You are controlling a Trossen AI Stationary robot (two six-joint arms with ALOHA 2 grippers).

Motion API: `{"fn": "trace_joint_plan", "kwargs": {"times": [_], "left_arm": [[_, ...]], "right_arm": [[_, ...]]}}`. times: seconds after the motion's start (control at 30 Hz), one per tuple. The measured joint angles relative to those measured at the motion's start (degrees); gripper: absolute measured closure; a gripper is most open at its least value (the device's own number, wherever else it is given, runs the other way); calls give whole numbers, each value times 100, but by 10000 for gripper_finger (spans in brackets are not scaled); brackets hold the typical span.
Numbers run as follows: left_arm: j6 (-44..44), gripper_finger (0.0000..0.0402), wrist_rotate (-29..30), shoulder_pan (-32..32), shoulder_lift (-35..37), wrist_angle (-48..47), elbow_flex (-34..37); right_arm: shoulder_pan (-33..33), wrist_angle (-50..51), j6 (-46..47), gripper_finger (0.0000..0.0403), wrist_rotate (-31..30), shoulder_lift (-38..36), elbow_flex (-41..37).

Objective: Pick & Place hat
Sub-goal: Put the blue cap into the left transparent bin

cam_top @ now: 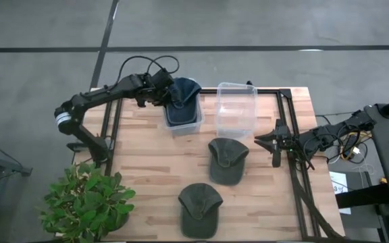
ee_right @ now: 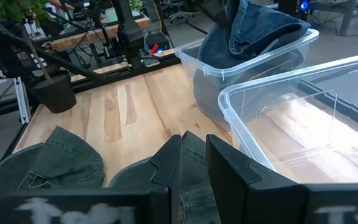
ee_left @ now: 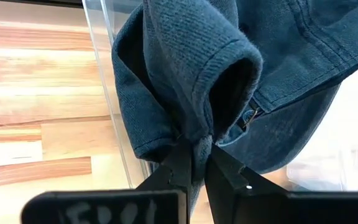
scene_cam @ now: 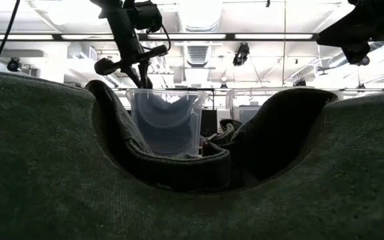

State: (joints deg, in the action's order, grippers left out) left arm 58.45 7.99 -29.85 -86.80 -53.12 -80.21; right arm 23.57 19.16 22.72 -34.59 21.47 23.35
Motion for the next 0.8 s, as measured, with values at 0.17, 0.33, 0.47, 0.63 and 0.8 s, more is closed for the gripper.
{"fn": "trace_joint_plan", "kwargs": {"times": [0.17, 0.33, 0.47, 0.63, 0.8], "left_arm": [[63, 371, 2, 0, 1, 27, 77], [166, 371, -11, 4, 1, 66, 116], [225, 371, -57, 6, 1, 74, 130], [331, 371, -87, 118, 1, 89, 138], [401, 371, -85, 153, 1, 90, 181]], "right_arm": [[0, -2, 0, 335, 0, 0, 0], [0, -2, 0, 335, 0, -2, 0], [0, -6, 0, 335, 0, -1, 0], [2, -7, 0, 335, 0, -2, 0], [1, -7, 0, 335, 2, -2, 0]]}}
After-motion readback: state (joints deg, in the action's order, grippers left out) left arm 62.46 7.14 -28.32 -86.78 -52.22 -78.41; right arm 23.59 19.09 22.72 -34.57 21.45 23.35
